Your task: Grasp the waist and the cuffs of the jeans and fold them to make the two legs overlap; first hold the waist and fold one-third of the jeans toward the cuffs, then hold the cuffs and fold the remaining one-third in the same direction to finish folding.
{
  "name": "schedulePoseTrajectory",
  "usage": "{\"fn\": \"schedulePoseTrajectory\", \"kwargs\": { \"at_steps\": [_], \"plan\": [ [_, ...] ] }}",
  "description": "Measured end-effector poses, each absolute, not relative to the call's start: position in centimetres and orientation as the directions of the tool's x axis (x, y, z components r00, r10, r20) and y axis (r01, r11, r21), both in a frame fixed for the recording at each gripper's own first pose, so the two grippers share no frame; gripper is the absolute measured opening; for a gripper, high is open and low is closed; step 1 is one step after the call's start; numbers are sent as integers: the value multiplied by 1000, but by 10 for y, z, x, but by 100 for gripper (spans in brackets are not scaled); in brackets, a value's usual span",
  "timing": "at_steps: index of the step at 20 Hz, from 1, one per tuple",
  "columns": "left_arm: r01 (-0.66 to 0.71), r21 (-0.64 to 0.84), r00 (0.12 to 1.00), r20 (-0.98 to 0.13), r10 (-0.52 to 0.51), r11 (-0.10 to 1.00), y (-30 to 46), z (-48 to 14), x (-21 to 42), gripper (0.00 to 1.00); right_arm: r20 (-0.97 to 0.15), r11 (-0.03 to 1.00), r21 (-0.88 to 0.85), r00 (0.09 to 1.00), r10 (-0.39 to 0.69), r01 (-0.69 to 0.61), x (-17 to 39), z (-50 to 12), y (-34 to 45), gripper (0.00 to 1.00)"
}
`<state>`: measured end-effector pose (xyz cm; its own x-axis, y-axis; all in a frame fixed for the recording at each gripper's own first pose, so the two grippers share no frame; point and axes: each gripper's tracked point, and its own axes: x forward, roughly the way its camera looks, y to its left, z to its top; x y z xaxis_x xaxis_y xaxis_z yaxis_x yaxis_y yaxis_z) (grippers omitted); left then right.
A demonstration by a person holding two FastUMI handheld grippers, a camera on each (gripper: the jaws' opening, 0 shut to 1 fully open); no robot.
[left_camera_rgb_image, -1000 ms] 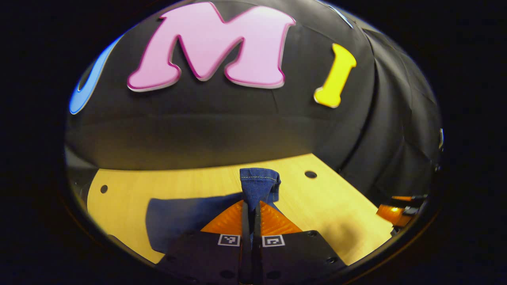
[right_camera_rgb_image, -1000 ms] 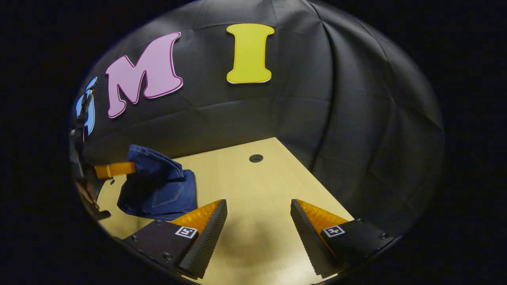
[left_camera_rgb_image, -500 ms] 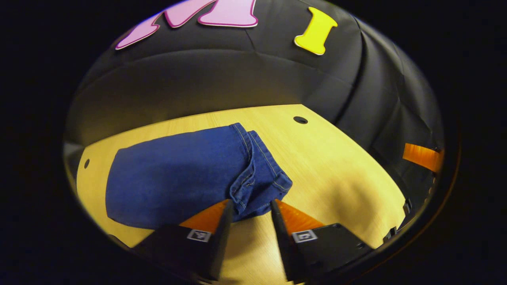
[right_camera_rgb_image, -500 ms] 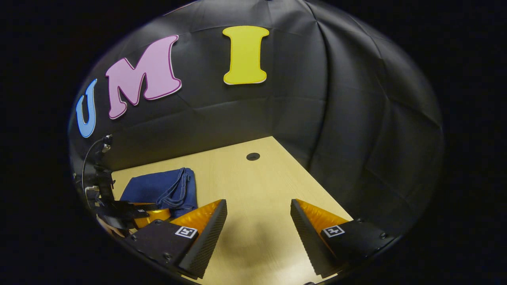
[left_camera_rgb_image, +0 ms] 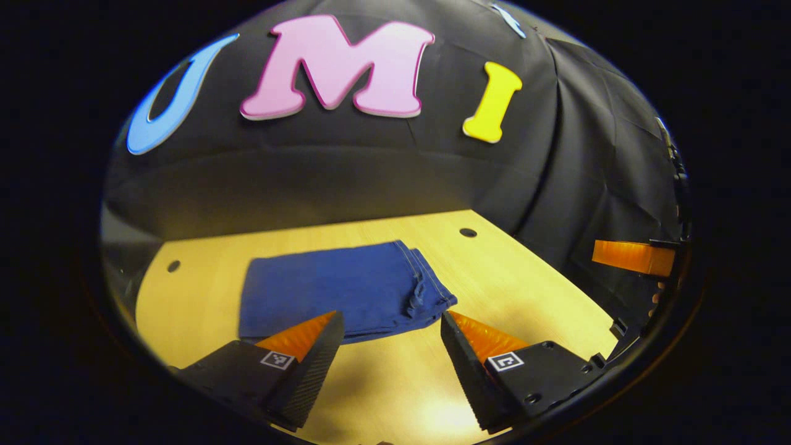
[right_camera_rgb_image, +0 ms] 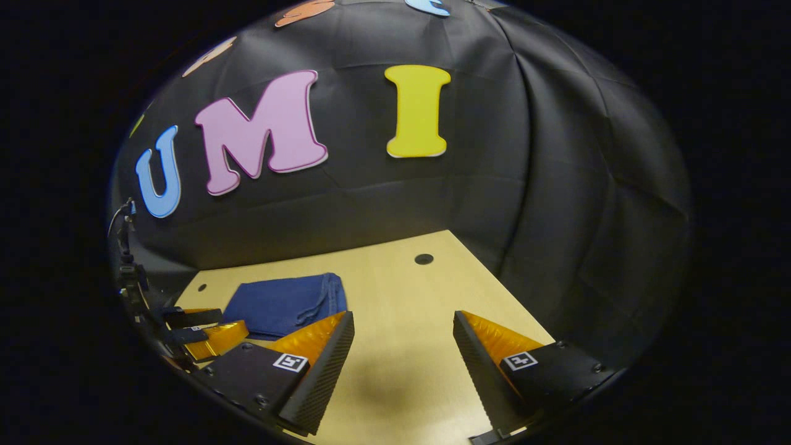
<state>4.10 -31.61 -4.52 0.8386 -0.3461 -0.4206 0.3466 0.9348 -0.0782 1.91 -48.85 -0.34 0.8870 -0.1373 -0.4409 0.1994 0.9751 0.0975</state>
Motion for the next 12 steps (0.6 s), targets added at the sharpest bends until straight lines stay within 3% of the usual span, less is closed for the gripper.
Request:
{"fn": "schedulePoseTrajectory", "kwargs": {
  "at_steps": [6,12],
  "plan": [
    [225,-75,945,-226,-236,972,-216,69,-40,97,-333,993,89,942,-50,84,-15,80,-408,98],
    [156,-86,978,-123,-166,984,-166,124,-118,97,-241,998,62,970,-14,30,-66,123,-348,98]
  ]
}}
